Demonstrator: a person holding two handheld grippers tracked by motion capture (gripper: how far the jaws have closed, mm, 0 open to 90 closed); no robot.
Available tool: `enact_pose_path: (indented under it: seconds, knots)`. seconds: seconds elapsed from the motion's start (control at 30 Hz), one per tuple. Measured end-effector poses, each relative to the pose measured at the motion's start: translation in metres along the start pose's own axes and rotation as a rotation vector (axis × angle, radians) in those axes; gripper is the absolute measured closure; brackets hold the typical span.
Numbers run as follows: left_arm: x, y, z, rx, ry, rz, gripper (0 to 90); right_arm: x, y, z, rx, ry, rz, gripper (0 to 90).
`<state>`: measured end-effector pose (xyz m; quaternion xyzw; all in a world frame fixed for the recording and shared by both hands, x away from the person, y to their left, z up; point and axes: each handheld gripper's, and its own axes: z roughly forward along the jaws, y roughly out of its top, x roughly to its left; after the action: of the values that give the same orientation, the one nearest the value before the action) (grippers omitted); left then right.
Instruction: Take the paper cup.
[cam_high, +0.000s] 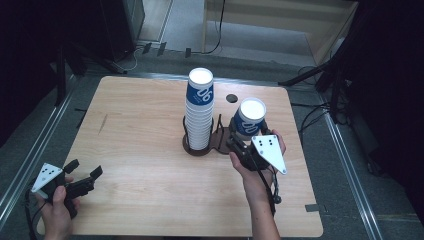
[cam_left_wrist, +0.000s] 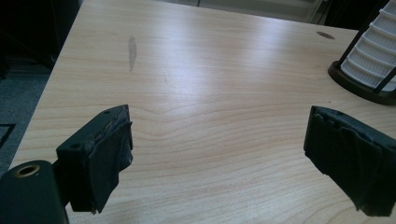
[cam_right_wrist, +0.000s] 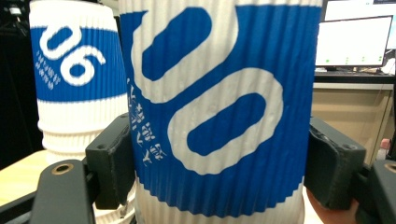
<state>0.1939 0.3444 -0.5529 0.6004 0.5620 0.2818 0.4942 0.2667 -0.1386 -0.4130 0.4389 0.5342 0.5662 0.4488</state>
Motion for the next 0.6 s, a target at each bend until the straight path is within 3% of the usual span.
enact_pose_path:
  seconds: [0.27, 0.6]
  knots:
    - [-0.001, 0.0, -0.001, 0.001, 0.004, 0.009, 8.8, 0.001, -0.016, -0.008, 0.023, -0.004, -0.013, 22.3]
    - [-0.002, -0.001, -0.002, -0.014, 0.027, 0.012, 8.8, -0.002, -0.03, -0.019, 0.038, 0.002, 0.006, 22.3]
